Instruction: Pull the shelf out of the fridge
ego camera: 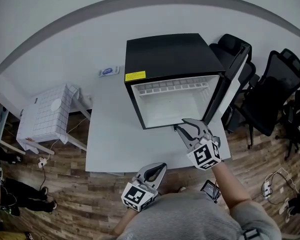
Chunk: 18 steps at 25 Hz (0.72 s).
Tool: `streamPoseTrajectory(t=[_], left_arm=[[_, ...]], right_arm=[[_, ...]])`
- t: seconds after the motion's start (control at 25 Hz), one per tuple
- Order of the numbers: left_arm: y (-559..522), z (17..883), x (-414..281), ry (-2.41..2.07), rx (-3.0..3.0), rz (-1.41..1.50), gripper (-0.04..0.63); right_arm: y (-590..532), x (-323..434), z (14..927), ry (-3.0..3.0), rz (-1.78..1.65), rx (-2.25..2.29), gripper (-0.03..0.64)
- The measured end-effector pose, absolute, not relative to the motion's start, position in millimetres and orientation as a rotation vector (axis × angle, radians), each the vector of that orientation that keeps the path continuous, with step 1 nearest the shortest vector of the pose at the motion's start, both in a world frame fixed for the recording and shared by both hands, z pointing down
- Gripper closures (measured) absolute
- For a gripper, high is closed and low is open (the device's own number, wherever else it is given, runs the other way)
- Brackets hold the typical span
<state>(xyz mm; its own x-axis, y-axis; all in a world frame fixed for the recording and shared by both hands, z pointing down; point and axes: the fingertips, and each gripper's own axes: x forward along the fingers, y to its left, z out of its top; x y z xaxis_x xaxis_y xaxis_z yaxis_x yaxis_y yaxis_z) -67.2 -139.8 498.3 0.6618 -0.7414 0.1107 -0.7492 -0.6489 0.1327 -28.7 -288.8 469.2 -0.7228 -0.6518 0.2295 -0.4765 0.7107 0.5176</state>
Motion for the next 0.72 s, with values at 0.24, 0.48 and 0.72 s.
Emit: streamPoseTrajectory(t=[0.24,0.48,0.72], left_arm=[[-150.2,496.8,-66.6,-1.233,2.715,0.077,0.584],[-143.6,498.1,-53.5,-1.203,2.721,0.078,0.584],[-134.6,505.7,-55.9,-1.207,2.694,0.101,0.584]], right_arm=[[-335.4,-39.1,481.4,-2.232,-0.932,0.840,0.479],[-388.7,-47.1,496.2,-1.919,-1.160,0.859,0.465],[-438.0,-52.2,501.1,-1.760,-1.211,0.896,0.465]])
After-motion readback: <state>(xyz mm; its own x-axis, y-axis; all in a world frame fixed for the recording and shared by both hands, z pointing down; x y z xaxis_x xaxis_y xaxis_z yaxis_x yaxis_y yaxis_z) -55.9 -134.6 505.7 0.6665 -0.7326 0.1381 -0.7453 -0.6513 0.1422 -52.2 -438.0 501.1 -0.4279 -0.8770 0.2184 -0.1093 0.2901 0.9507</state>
